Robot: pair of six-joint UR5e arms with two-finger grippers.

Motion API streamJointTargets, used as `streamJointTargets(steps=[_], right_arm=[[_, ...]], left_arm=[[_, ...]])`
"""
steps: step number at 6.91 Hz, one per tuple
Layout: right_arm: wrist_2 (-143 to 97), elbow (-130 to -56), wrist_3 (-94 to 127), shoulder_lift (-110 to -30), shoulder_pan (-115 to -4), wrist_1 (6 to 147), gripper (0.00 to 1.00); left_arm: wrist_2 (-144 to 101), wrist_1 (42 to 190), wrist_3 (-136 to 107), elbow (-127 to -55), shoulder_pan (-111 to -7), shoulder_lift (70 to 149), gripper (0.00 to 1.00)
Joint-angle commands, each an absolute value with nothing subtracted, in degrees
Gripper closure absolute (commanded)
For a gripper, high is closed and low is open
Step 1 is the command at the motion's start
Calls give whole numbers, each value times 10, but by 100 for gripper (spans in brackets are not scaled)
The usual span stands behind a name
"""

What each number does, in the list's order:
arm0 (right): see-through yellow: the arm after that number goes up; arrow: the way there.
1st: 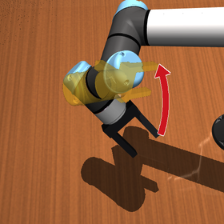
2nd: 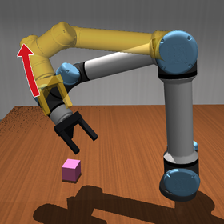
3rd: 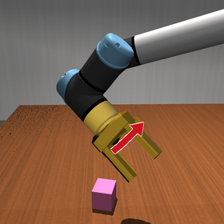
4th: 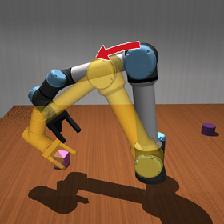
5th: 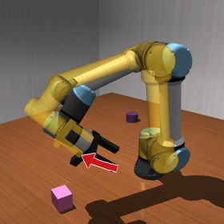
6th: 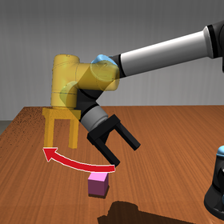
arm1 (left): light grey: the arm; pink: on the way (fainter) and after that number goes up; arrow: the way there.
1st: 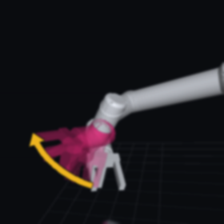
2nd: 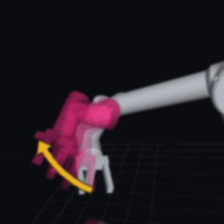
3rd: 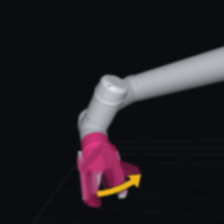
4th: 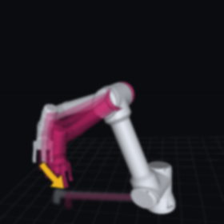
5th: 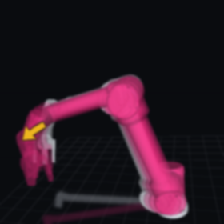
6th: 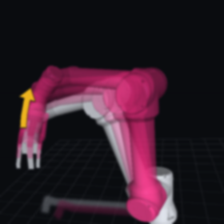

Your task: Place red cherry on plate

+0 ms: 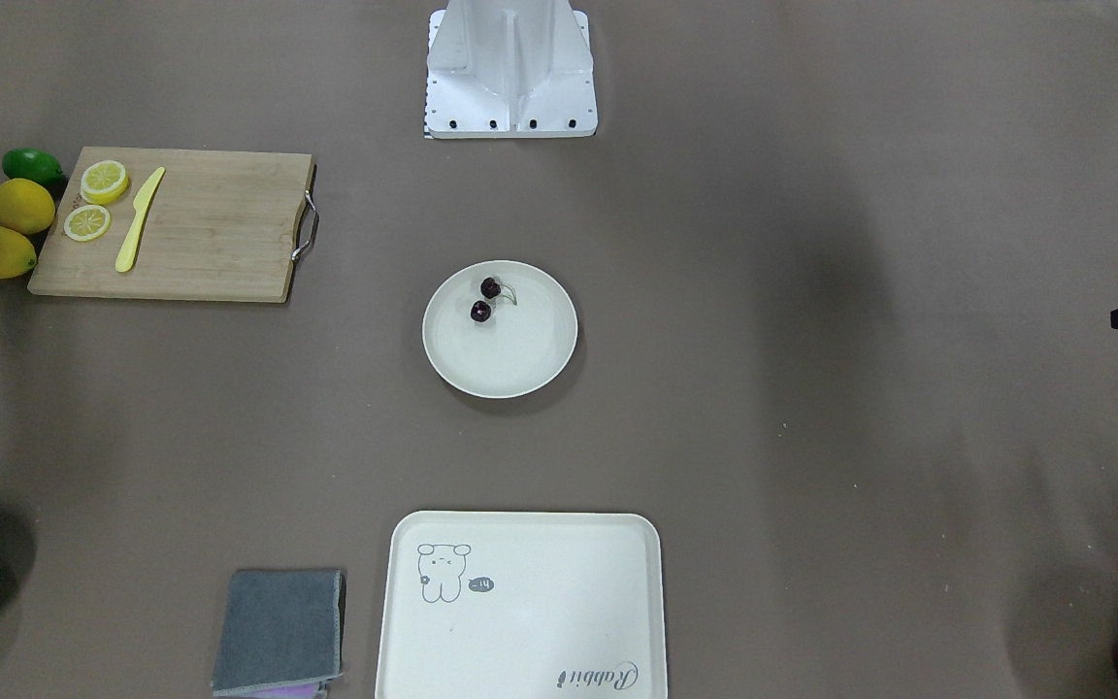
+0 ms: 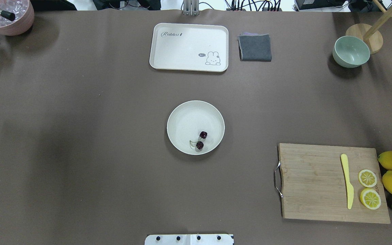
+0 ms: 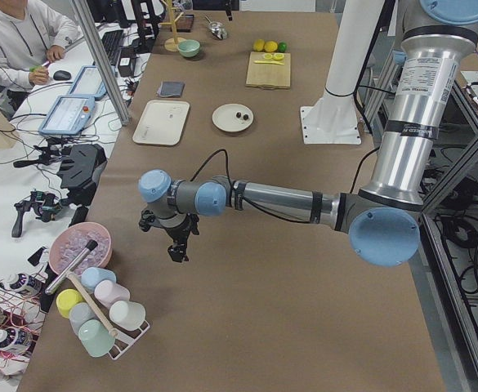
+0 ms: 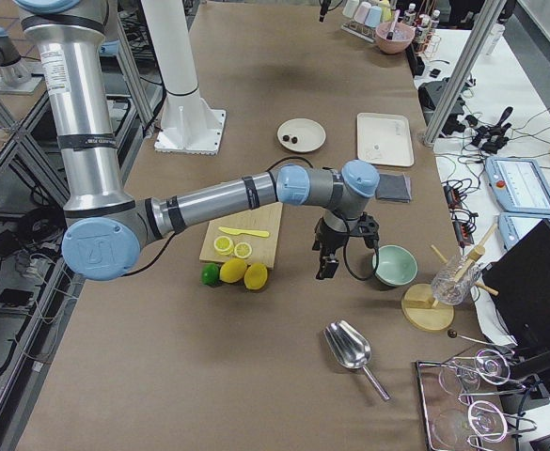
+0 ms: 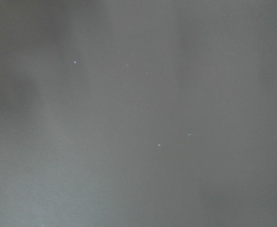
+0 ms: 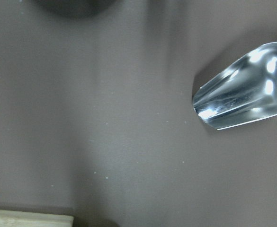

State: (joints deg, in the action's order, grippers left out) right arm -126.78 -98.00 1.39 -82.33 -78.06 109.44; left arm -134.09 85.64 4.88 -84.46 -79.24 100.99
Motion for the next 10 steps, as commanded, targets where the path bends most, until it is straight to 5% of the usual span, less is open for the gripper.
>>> streamJointTargets(steps=[1, 10], right_arm=[[-1237, -965, -15, -835, -798, 1088, 0], [-1288, -917, -68, -871, -848, 1008, 0]], left_arm=[[-1338, 860, 63, -838, -826, 1005, 2], [-1342, 859, 88, -838, -826, 991, 2]])
